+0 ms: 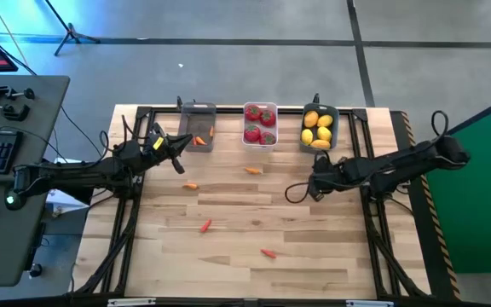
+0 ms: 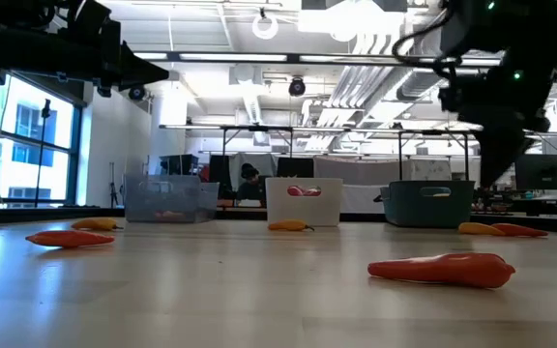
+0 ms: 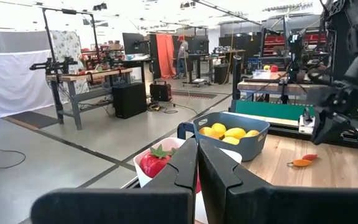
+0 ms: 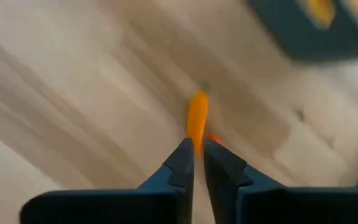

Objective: Sort produce into baskets
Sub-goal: Put the red chili pepper into the black bin, then put the orange chili pepper into the black bin

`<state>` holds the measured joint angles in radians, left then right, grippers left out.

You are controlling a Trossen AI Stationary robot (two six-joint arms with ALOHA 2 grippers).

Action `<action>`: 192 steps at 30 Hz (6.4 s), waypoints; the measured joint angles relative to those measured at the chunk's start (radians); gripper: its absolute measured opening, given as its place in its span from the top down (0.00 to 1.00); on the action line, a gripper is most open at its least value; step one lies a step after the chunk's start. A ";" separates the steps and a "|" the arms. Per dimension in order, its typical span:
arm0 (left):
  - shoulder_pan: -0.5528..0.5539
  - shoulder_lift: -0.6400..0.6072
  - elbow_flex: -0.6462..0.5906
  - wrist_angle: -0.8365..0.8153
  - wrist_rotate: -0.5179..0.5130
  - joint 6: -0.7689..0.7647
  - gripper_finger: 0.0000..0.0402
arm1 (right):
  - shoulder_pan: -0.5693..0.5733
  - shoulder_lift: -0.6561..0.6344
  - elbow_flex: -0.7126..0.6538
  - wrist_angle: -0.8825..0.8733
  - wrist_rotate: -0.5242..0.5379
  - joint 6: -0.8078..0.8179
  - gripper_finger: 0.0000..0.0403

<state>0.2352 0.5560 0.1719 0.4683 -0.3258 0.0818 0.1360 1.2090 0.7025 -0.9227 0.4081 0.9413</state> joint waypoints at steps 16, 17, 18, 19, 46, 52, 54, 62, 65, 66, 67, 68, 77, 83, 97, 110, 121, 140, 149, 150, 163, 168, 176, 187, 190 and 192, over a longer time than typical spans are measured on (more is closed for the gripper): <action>-0.001 0.000 0.000 -0.030 0.079 0.000 1.00 | -0.323 0.009 -0.068 -0.008 -0.303 -0.395 0.72; -0.001 0.000 0.000 -0.038 0.092 0.000 1.00 | -0.334 0.009 -0.089 0.012 -0.319 -0.404 0.72; -0.001 0.000 0.000 -0.044 0.101 0.000 1.00 | -0.342 0.010 -0.109 0.034 -0.333 -0.409 0.72; -0.001 0.000 0.000 -0.047 0.109 0.000 1.00 | -0.348 0.010 -0.129 0.054 -0.342 -0.418 0.72; 0.000 0.000 0.000 -0.068 0.114 0.000 1.00 | -0.270 -0.049 -0.035 0.036 -0.311 -0.400 0.99; 0.000 0.000 0.000 -0.111 0.114 -0.022 1.00 | -0.261 -0.025 -0.016 0.453 -0.252 -0.435 0.99; 0.000 0.000 0.000 -0.114 0.114 -0.025 1.00 | -0.255 0.045 -0.022 0.633 -0.227 -0.454 0.99; 0.000 0.000 0.000 -0.107 0.114 -0.021 1.00 | -0.239 0.434 0.091 1.240 -0.169 -0.574 1.00; 0.000 0.000 0.000 -0.109 0.114 -0.025 1.00 | -0.242 0.552 0.202 1.305 -0.137 -0.612 1.00; 0.000 0.000 0.000 -0.110 0.114 -0.022 1.00 | -0.248 0.587 0.249 1.306 -0.131 -0.630 1.00; 0.000 0.000 0.000 -0.110 0.114 -0.020 1.00 | -0.254 0.617 0.294 1.307 -0.131 -0.646 1.00; 0.000 0.000 0.000 -0.110 0.114 -0.019 1.00 | -0.261 0.646 0.337 1.309 -0.130 -0.659 1.00; 0.000 0.000 0.000 -0.104 0.104 -0.010 1.00 | -0.347 0.875 0.752 1.200 -0.179 -0.759 1.00; 0.000 0.000 0.000 -0.105 0.095 -0.018 1.00 | -0.402 1.060 1.039 1.079 -0.235 -0.762 1.00; 0.000 0.000 0.002 -0.109 0.077 -0.037 1.00 | -0.452 1.282 1.328 0.850 -0.302 -0.692 0.93; 0.000 0.003 0.299 -0.597 0.076 -0.050 1.00 | -0.444 1.275 1.330 0.825 -0.347 -0.805 0.82; 0.000 0.059 0.430 -0.960 0.097 -0.024 1.00 | -0.410 1.158 1.234 0.902 -0.264 -0.941 1.00; -0.005 0.383 0.431 -1.056 0.345 0.052 1.00 | -0.219 0.427 0.174 1.474 -0.036 -0.892 1.00; -0.077 0.571 0.469 -1.140 0.331 0.053 0.85 | -0.055 0.190 -0.010 1.473 0.139 -0.907 1.00; -0.088 0.589 0.472 -1.147 0.316 0.053 0.82 | -0.042 0.178 -0.021 1.473 0.152 -0.907 1.00; -0.141 0.790 0.481 -1.156 0.211 0.054 0.67 | 0.017 0.164 -0.037 1.465 0.213 -0.920 1.00; -0.141 0.849 0.481 -1.156 0.216 0.059 0.72 | 0.017 0.164 -0.037 1.465 0.216 -0.921 1.00; -0.141 0.888 0.481 -1.152 0.223 0.079 0.90 | 0.016 0.164 -0.037 1.457 0.216 -0.923 1.00; -0.082 0.843 0.648 -1.227 0.098 0.106 0.99 | 0.016 0.164 -0.037 1.436 0.215 -0.916 1.00; 0.002 0.815 0.719 -1.229 0.075 0.118 1.00 | 0.016 0.164 -0.037 1.435 0.215 -0.916 1.00; 0.069 0.807 0.760 -1.225 0.069 0.132 1.00 | 0.016 0.164 -0.037 1.432 0.212 -0.916 1.00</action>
<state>0.3041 1.3628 0.9315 -0.7572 -0.2568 0.2136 0.1524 1.3735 0.6659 0.5090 0.6201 0.0254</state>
